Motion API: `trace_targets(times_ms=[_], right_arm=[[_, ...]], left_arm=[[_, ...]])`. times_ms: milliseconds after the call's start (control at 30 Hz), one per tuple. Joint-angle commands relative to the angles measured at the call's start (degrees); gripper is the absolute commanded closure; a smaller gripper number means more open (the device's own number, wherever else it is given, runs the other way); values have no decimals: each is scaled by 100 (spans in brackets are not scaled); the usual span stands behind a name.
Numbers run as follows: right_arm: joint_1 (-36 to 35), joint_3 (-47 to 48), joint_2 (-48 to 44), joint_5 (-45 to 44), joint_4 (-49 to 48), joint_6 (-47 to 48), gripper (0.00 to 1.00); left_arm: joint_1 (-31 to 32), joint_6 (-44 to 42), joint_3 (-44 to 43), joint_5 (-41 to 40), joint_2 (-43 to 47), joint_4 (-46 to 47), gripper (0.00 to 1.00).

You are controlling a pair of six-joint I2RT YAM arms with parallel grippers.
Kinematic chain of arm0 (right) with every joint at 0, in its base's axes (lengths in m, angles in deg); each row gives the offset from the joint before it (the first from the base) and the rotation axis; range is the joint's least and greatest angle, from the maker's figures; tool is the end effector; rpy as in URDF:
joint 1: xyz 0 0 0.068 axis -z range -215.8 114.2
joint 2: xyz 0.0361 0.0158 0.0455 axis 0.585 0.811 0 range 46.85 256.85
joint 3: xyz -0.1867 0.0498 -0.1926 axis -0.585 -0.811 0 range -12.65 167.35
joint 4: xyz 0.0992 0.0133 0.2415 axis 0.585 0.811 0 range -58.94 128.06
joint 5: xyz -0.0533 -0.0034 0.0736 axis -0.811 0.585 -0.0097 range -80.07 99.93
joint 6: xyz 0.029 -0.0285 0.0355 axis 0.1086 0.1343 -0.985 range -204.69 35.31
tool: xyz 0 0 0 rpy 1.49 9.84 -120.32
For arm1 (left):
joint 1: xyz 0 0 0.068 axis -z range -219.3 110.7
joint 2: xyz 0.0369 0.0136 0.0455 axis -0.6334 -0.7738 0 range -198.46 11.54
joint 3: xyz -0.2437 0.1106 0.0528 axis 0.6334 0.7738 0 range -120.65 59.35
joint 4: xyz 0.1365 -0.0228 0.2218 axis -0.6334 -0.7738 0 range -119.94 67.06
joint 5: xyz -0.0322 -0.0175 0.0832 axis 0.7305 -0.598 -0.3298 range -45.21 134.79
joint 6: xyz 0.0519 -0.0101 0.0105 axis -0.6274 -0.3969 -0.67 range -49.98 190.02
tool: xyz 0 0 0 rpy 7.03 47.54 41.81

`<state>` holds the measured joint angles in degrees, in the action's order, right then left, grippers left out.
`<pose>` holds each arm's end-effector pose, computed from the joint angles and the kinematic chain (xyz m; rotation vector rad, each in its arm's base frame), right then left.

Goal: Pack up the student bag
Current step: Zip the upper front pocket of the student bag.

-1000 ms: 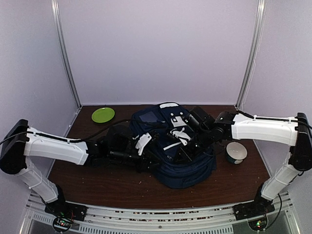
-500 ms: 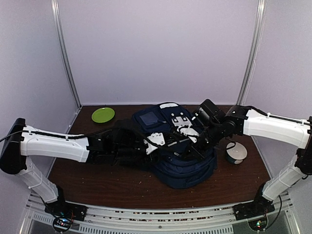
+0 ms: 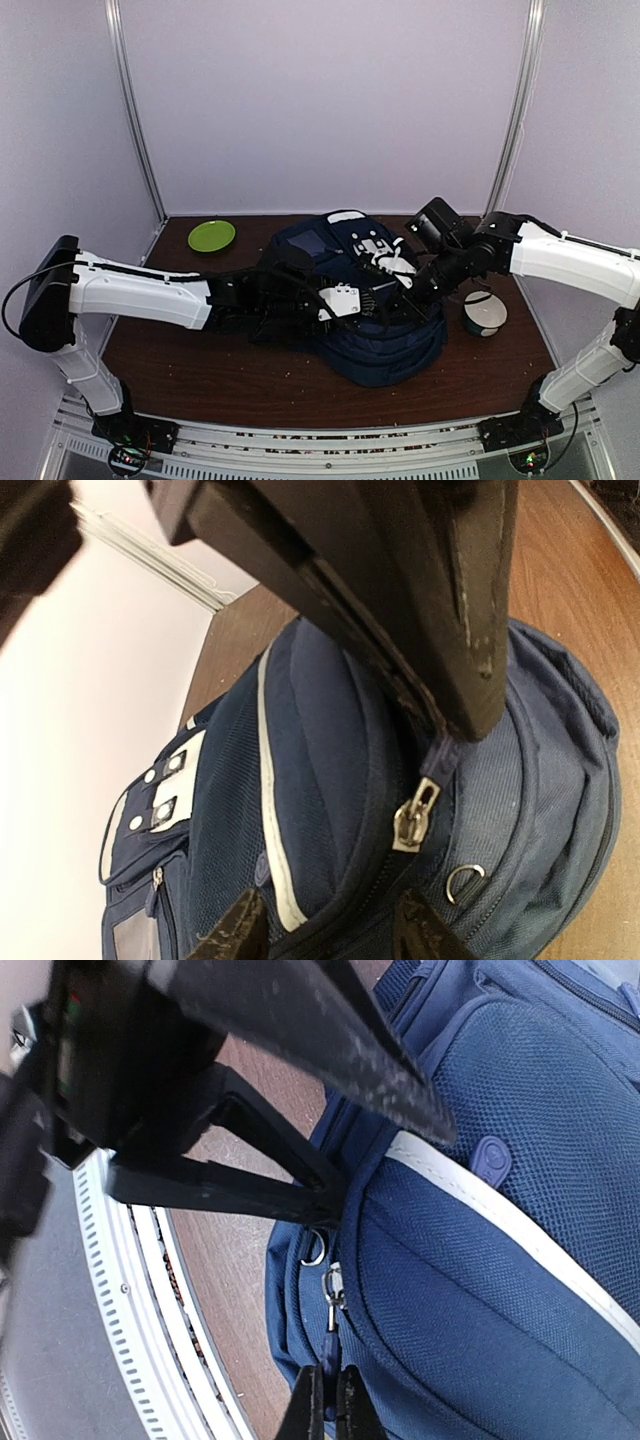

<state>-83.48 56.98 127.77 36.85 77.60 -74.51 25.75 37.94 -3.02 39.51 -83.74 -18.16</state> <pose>0.1811 0.2228 0.2955 -1.4343 2.2191 0.8415 0.1628 -0.3422 0.2420 1.5133 1.4121 -0.2604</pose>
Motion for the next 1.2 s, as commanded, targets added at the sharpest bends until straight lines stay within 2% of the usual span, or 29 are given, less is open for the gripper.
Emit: trace_targets(times_ms=[0, 167, 300, 367, 567, 800, 1000, 1067, 1167], right_arm=[[42, 13, -157, 283, 83, 89, 100], [86, 29, -131, 258, 143, 204, 100], [211, -11, -129, 113, 287, 384, 100], [344, -74, -134, -70, 408, 565, 100], [1218, -427, -142, -559, 529, 1141, 100], [2463, -382, 213, -740, 426, 1601, 100], [2966, 6, 751, -887, 81, 1689, 100], [2983, 155, 863, -853, 2, 1702, 100], [2963, 285, 869, -547, -78, 1614, 100]], left_arm=[[111, -394, -189, -275, -377, 119, 57], [380, -863, -455, -930, -689, 44, 70], [505, -965, -459, -1267, -744, 119, 93], [508, -953, -370, -1434, -643, 130, 100], [476, -998, 413, -1814, -2, 318, 100], [299, -776, 1296, -2075, 691, 324, 100], [-213, -681, 1824, -2335, 1371, 84, 100], [-399, -802, 2029, -2656, 1584, 327, 100], [-861, -641, 1894, -2826, 1637, 100, 100]])
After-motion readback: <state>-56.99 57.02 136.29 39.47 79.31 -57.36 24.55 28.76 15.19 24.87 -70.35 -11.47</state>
